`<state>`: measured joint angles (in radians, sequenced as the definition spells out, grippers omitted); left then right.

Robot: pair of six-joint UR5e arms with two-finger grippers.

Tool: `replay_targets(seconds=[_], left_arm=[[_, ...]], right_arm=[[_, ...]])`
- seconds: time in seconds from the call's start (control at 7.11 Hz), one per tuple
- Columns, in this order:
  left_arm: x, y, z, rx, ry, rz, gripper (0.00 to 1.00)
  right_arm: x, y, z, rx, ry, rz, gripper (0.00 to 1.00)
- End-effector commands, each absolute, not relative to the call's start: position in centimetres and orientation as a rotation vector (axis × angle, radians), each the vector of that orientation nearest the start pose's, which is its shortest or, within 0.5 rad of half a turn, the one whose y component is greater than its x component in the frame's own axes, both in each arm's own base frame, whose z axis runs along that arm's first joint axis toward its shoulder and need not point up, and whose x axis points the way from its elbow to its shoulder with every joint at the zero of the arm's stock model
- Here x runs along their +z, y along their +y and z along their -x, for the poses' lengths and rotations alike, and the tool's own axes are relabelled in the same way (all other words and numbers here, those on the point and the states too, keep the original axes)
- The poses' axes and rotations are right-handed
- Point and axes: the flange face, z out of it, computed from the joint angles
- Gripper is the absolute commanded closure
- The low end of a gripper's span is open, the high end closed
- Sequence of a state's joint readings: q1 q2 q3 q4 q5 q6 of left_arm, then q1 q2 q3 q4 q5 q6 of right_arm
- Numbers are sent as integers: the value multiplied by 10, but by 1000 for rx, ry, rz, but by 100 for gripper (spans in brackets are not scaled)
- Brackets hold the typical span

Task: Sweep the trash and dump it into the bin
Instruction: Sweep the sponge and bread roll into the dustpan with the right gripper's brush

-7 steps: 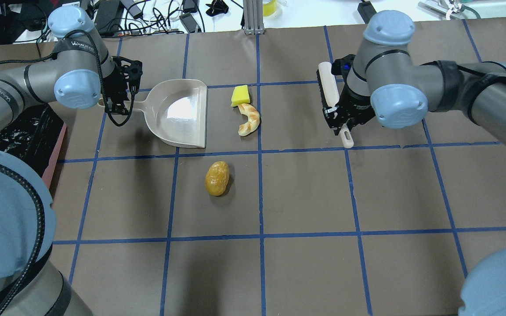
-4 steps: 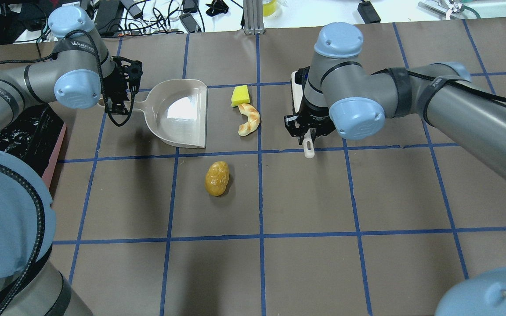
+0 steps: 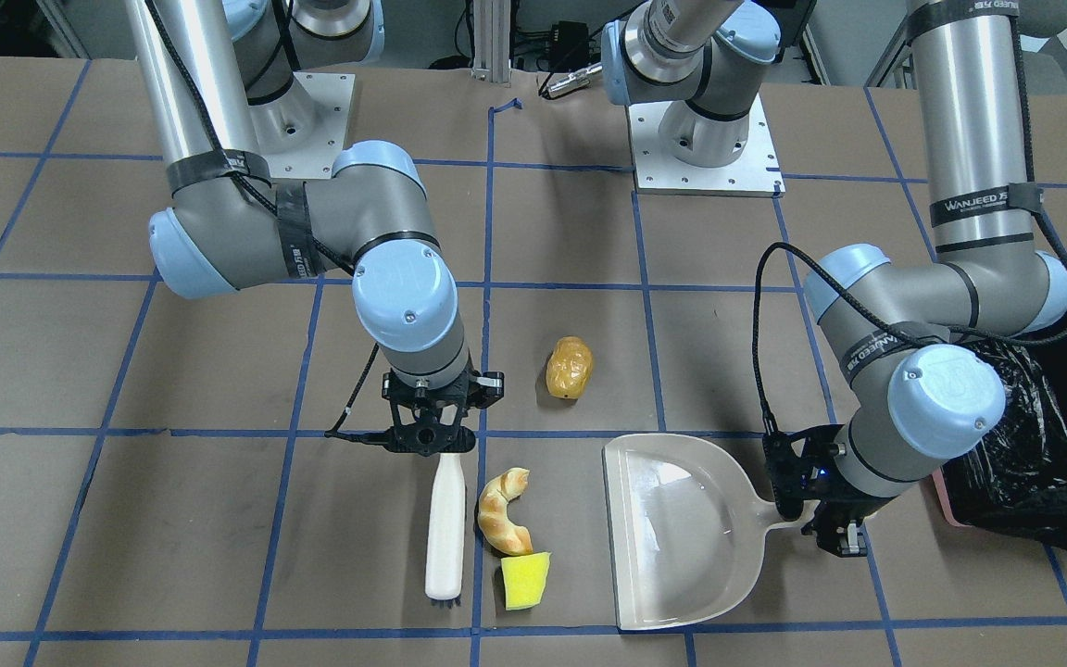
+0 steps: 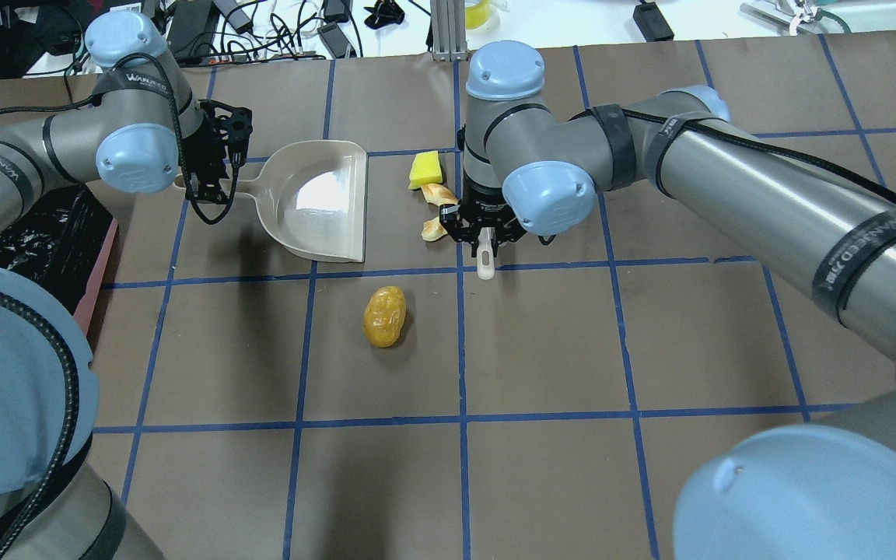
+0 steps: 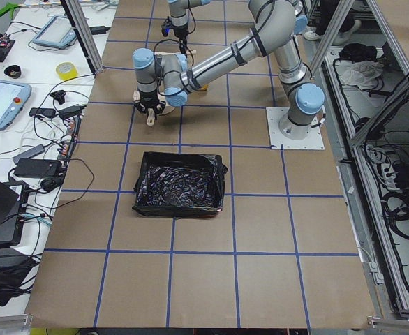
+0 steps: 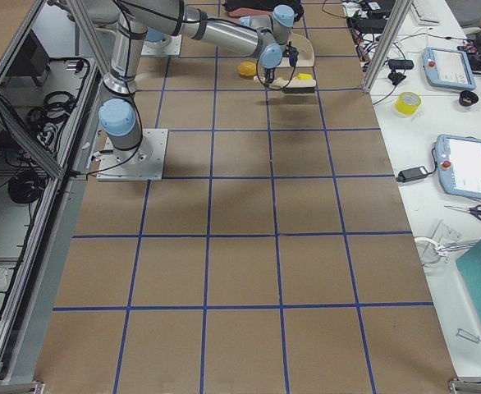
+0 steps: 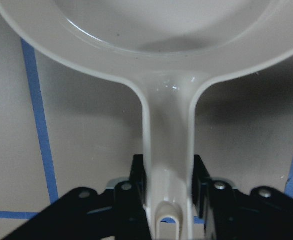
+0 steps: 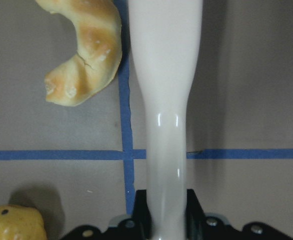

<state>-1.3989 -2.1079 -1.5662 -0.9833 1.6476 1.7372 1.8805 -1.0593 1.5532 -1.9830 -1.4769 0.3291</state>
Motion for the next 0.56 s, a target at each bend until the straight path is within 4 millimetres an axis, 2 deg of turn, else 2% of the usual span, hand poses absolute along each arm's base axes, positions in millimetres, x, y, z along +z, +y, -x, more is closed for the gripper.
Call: replay_targets(seconds=[0.0, 0.28, 0.42], left_arm=[[237, -672, 11, 45, 2166, -2148, 100], [236, -672, 11, 47, 2165, -2147, 100], [236, -672, 12, 49, 2165, -2150, 100]], right_arm=[[226, -581, -363, 172, 3077, -72, 100], [221, -584, -392, 157, 3076, -78, 100], [218, -578, -423, 144, 3075, -73, 100]])
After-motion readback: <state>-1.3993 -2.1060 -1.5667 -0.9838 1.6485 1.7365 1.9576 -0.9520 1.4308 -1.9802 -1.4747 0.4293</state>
